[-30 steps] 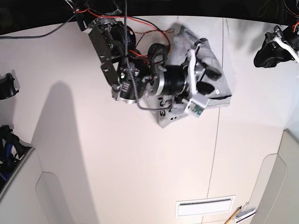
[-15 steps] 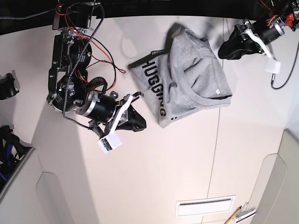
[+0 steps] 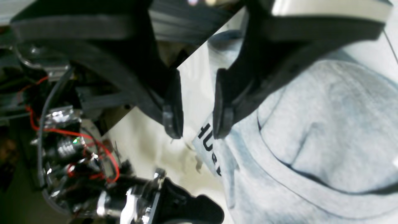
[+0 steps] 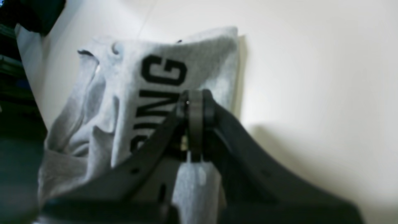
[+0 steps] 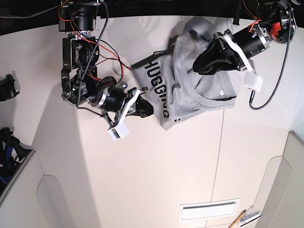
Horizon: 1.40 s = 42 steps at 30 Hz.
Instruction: Fold the T-shirt properly
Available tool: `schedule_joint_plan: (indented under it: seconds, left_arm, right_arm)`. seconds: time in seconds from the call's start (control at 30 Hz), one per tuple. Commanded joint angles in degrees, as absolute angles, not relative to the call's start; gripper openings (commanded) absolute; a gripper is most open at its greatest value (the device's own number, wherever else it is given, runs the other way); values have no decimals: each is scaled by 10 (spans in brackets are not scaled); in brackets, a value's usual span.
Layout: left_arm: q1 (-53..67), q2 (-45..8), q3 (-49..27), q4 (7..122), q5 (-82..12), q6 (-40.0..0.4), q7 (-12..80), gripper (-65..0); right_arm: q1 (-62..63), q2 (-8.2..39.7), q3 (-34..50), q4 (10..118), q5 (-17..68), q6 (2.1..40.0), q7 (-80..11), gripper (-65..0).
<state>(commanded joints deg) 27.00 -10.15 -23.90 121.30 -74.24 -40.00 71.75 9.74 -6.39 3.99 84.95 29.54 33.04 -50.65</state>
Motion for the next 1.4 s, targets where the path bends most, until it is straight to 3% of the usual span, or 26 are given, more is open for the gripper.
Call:
schedule_joint_plan:
  seconds: [0.1,0.33,0.53,0.77,1.1,1.4]
  left_arm:
    - [275,-102,-232,1210,-707,-400,703,-563]
    - [307,-102,-140,1207,-554,-400,653,-564]
    - [306,-131,-143,1141,-507,-400,626,-564]
    - [276,-156,-155,1117,-479,-400,603,-564]
    - [232,-156,-160,1051,-463,-400,591,-564]
    - [179,-150,-160,1050,-449,-400,587,-564]
  right_arm:
    - [122,-64,40,849,295,330,-505,-650]
    - [179,-67,-7,833,286,335,-485,-650]
    - [222,-67,-107,728,209,335,-433,-650]
    - [240,-65,-154,628,197,335,-429,-650]
    - [218,15,-153,641,289,339,-502,-650]
    - [119,74,-153,804,335,339,-542,-650]
